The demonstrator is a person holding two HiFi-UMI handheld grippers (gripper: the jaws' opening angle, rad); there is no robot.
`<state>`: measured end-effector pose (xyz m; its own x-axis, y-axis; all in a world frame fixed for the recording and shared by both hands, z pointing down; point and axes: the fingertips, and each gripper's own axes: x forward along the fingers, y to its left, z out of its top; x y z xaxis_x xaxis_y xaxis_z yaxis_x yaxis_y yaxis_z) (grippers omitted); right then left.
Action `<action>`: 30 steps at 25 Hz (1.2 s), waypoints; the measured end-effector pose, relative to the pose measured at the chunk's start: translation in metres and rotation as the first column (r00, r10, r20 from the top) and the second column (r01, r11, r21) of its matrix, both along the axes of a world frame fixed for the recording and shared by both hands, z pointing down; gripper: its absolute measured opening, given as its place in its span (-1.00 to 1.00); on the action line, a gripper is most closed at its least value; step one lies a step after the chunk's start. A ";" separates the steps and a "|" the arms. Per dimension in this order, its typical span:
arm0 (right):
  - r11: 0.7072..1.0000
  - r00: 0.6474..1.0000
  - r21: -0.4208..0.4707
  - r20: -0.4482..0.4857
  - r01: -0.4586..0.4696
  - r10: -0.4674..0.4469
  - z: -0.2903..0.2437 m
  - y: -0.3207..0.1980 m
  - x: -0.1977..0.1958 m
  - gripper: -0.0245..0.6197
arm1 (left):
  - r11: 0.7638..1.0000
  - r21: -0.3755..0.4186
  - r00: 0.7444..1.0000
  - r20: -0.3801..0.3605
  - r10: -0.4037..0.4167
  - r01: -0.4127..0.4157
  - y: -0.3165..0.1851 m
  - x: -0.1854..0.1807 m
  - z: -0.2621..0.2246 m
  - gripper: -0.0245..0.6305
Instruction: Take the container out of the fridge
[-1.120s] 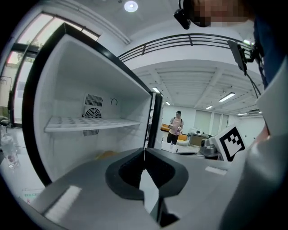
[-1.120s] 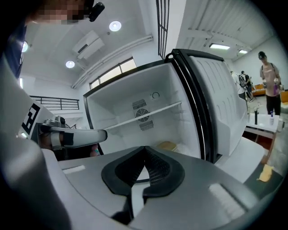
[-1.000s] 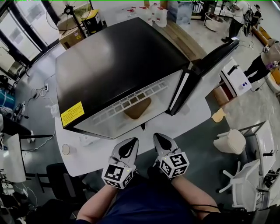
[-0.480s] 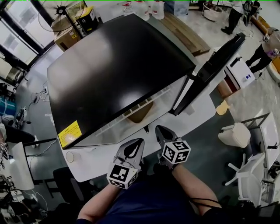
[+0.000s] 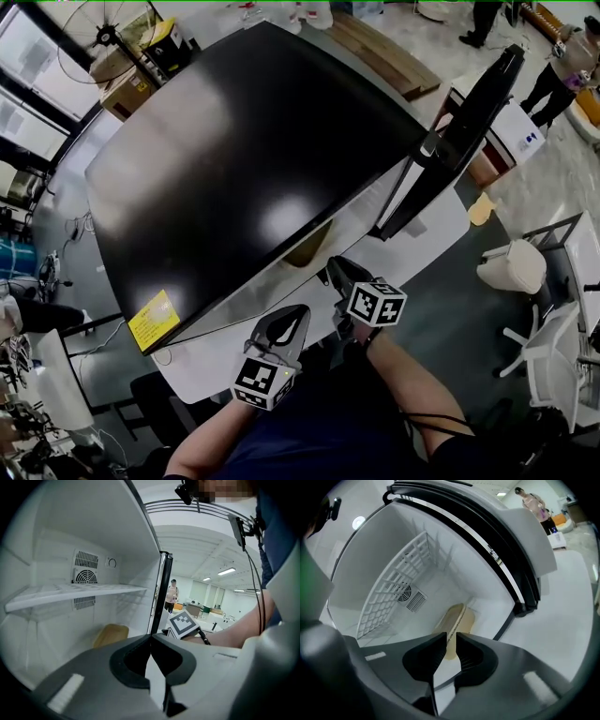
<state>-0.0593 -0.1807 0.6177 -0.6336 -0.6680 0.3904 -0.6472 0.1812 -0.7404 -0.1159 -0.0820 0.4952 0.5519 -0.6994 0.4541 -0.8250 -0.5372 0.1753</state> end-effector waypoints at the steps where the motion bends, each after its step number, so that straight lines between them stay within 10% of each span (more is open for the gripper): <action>1: 0.999 0.999 -0.031 0.047 -0.019 0.020 0.005 -0.002 -0.002 -0.72 | 1.000 -0.003 1.000 0.003 -0.001 0.001 0.001 -0.004 0.001 -0.92; 11: 0.969 0.891 -0.221 0.410 -0.111 0.195 0.022 -0.027 -0.018 -0.53 | 0.998 -0.036 0.999 0.004 -0.053 0.053 0.005 -0.031 0.006 -0.92; 30: 0.960 0.854 -0.271 0.481 -0.070 0.198 0.026 -0.029 -0.029 -0.70 | 0.996 -0.048 0.997 0.001 -0.080 0.080 0.006 -0.031 0.008 -0.92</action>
